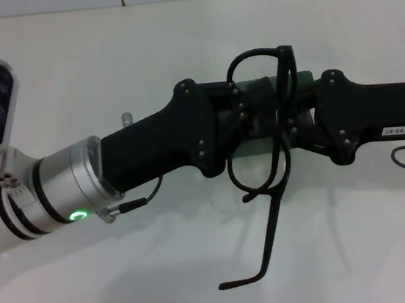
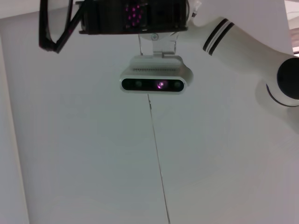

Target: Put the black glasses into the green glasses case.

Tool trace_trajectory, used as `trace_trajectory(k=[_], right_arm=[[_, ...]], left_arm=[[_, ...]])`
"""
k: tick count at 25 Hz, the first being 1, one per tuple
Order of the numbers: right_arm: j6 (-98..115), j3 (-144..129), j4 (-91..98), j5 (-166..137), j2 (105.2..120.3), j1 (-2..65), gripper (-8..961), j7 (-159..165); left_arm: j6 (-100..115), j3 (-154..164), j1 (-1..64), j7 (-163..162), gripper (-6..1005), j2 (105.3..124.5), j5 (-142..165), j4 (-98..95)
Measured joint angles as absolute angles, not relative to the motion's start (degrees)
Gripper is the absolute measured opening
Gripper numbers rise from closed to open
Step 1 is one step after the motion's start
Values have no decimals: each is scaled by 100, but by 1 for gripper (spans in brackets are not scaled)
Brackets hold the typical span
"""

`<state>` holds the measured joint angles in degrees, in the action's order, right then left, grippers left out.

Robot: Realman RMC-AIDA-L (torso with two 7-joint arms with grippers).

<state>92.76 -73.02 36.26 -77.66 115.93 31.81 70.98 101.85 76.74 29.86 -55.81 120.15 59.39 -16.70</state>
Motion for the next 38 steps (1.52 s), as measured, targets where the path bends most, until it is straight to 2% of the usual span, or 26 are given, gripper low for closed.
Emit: trace_trajectory(k=[30, 38], right_arm=[[9078, -7319, 3556, -7614, 11610, 3258, 96, 7092], [9542, -6674, 3558, -7551, 11573, 3034, 96, 7011]], left_arm=[[10031, 7778, 3101, -5581, 35, 12051, 5935, -1608], [10745, 7571, 2889, -5449, 35, 11957, 5820, -1672]])
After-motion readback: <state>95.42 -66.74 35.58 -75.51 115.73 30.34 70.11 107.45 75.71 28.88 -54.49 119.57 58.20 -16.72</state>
